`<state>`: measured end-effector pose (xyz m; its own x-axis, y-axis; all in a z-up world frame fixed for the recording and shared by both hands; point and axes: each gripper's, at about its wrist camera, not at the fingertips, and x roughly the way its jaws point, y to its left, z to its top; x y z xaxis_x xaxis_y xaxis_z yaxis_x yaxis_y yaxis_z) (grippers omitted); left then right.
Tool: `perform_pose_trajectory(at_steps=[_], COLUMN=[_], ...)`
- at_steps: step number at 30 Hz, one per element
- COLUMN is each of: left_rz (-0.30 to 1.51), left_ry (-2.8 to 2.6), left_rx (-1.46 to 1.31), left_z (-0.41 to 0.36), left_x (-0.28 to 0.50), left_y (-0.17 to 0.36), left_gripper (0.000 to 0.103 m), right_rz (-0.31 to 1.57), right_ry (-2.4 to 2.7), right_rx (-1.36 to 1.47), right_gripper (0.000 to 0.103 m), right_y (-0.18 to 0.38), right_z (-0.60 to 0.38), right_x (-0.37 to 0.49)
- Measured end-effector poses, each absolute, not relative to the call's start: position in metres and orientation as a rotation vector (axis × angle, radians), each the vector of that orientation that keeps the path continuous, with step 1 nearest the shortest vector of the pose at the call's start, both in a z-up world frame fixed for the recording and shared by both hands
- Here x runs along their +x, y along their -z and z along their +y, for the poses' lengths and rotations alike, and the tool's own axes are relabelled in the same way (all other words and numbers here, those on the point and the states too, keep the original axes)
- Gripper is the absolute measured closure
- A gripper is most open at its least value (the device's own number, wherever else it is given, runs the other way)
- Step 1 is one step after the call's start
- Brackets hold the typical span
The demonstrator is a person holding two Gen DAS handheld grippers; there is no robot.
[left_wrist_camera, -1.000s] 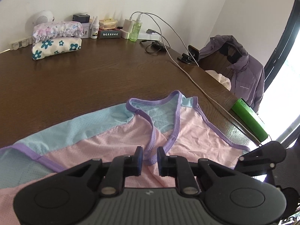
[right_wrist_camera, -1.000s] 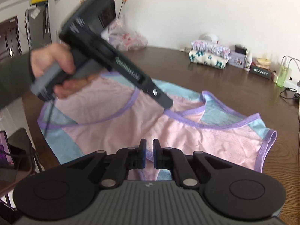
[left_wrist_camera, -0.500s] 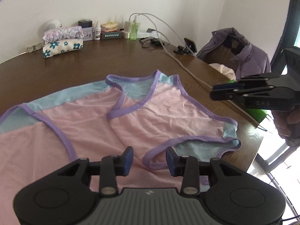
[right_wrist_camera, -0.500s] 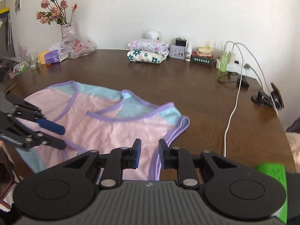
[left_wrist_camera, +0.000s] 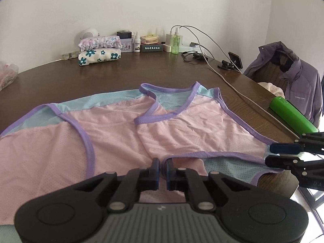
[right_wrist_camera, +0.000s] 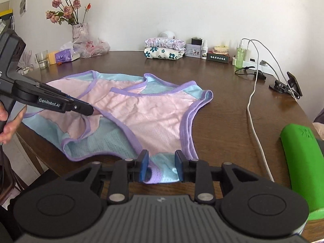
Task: Fold clothes
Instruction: 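Open both grippers and release the garment's purple trim, then grasp the garment's trimmed edge with the right gripper while the left gripper grasps another edge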
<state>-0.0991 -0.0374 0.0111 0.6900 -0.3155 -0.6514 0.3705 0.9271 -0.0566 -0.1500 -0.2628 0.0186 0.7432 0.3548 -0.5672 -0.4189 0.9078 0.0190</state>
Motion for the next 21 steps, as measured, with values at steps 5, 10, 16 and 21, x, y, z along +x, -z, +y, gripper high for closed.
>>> perform_pose_trajectory(at_steps=[5,10,16,21], left_rz=[0.685,0.679,0.651,0.680], left_ry=[0.375,0.376,0.387,0.377], left_rx=[0.092,0.079,0.099,0.057], left_z=[-0.039,-0.035,-0.033,-0.032], left_x=[-0.105,-0.111,-0.122,-0.114], left_y=[-0.009,-0.012,-0.019,-0.009], left_gripper=[0.093,0.084,0.073,0.087], right_rz=[0.593,0.564,0.519,0.613], right_ry=[-0.426,-0.447,-0.533,-0.668], right_rx=[-0.007,0.018,-0.072,-0.169], right_gripper=[0.072,0.071,0.067,0.069], right_y=[-0.019,-0.027,-0.061,-0.069], right_z=[-0.279,-0.281,-0.232,-0.172], right_x=[-0.148,-0.151,-0.106,-0.038])
